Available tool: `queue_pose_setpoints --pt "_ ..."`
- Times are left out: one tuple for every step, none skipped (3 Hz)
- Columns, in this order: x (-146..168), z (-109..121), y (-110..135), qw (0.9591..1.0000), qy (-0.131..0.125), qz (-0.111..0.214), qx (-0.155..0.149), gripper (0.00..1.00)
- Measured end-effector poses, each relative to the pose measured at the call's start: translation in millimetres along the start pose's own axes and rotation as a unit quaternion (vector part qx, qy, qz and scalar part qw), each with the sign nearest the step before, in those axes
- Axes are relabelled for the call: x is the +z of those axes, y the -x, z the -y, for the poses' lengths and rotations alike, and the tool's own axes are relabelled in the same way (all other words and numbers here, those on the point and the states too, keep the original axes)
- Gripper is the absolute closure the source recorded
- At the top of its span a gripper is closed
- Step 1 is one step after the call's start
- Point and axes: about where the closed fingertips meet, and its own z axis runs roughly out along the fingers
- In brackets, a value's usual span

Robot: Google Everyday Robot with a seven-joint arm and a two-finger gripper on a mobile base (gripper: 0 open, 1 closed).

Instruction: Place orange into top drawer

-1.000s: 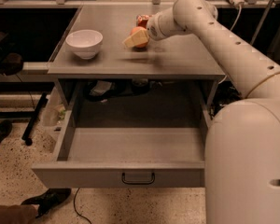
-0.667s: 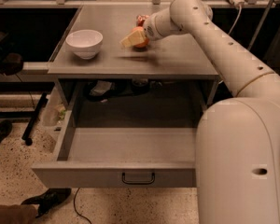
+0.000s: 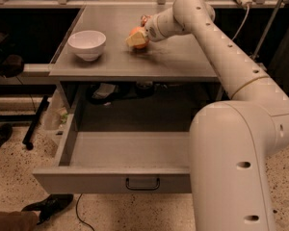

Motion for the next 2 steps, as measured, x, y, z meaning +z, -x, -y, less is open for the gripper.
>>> queue_pose_setpoints --pt "1.8 1.3 -3.4 1.0 0.005 -0.005 0.005 0.71" --pt "0.3 2.5 -7.9 0.9999 0.007 -0.013 0.008 0.94"
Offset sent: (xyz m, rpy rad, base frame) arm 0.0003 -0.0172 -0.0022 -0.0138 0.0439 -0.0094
